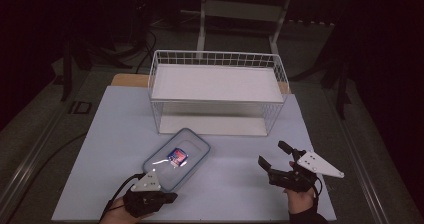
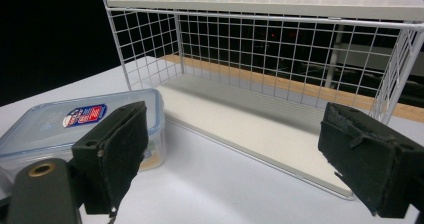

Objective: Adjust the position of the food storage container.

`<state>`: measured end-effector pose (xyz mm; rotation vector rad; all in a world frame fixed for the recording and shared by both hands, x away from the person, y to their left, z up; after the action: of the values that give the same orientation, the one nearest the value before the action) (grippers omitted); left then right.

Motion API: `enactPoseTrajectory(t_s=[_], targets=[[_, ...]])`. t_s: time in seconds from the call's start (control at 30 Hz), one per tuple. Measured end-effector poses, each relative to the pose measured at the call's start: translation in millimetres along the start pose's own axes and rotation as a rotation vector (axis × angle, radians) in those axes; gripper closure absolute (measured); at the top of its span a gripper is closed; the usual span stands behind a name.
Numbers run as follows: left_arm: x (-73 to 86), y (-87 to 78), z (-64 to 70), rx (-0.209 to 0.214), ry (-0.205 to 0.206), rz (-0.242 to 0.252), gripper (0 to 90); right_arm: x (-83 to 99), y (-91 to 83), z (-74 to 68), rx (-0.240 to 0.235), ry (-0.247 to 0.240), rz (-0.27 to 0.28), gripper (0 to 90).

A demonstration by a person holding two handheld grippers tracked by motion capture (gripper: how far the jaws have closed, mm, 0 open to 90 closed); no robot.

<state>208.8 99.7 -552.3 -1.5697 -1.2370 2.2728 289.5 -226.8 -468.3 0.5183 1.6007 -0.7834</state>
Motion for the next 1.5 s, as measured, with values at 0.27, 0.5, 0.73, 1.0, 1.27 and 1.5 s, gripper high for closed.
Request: enactPoseTrajectory(t_s=[0.27,0.5,0.73,1.0,1.27,1.5], targets=[[7.1,-6.1,-13.4,-0.052,-0.08,-0.008,89.7,-0.1,-0.1,-0.1,-0.002,0.003,0.001,12.3],[10.6,-7.2,-21.0,-0.075,-0.127,-0.005,89.7,0.0,-0.5,-0.1,-0.002,0.004,0.001,12.3],[14.3,-15.9,-32.9,-0.113,-0.155,0.004,89.7,0.6,-0.1,-0.3,-0.006,0.007,-0.001,12.4],[24.7,-35.1,-50.0,-0.169,-0.166,-0.013,89.7,0.4,-0.7,-0.6,-0.007,0.009,0.001,12.5],[26.6,-54.4,-106.1,-0.31,-0.267,0.022,89.7,0.0,0.2,-2.2,-0.011,0.005,-0.002,12.5],[23.2,-46.5,-122.1,-0.335,-0.277,0.025,89.7,0.7,0.1,-0.6,-0.007,0.012,-0.002,12.5]])
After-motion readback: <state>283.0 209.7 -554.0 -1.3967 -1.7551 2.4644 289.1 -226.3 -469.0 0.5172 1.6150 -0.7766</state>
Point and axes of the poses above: each handheld gripper's, and its own axes: y roughly forward along the jaws, x roughly out of its underside, z roughly to its right, the point moved 7 cm from there along y, roughly forward along the jaws, and after that the axes turned 3 degrees about -x, right-handed, at the moved point
